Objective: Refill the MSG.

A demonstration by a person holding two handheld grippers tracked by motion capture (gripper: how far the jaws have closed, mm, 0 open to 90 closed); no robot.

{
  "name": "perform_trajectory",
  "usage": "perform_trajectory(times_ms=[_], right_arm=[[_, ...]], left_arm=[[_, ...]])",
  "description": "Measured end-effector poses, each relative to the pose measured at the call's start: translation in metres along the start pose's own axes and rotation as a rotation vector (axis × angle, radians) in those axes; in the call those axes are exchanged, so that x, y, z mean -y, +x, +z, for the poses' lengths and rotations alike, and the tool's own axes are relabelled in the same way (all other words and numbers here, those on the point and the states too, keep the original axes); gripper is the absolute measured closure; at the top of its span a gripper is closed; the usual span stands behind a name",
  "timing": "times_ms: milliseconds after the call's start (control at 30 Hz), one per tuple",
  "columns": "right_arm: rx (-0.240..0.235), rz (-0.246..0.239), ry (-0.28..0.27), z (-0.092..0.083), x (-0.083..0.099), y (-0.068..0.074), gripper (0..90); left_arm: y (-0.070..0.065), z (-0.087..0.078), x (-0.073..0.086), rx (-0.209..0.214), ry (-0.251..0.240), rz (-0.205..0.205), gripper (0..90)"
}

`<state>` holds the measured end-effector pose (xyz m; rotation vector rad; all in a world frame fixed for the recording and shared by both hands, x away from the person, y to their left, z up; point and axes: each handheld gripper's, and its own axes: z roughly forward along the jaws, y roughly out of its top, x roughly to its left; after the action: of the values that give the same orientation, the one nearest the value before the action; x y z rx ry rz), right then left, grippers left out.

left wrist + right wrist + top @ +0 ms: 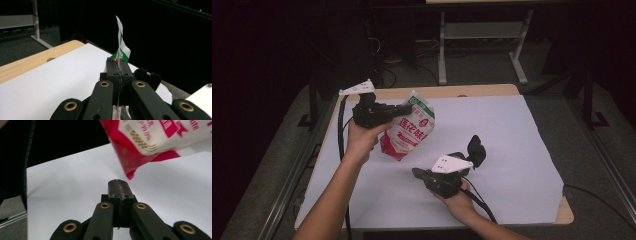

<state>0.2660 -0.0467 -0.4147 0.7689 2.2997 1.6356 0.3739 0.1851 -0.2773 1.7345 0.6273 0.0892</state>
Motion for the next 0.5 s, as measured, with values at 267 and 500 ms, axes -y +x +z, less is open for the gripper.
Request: perform_trajectory(times_ms=[267, 500], right_arm=[[-0.049, 0.005, 0.042, -0.015, -0.002, -0.005, 90.0], [-0.055, 0.004, 0.045, -0.03, -0.001, -0.016, 90.0]], left_arm=[[0.012, 0.012, 0.008, -0.017, 0.001, 0.018, 90.0], [0.027, 0.014, 0.027, -0.037, 0.016, -0.012, 90.0]])
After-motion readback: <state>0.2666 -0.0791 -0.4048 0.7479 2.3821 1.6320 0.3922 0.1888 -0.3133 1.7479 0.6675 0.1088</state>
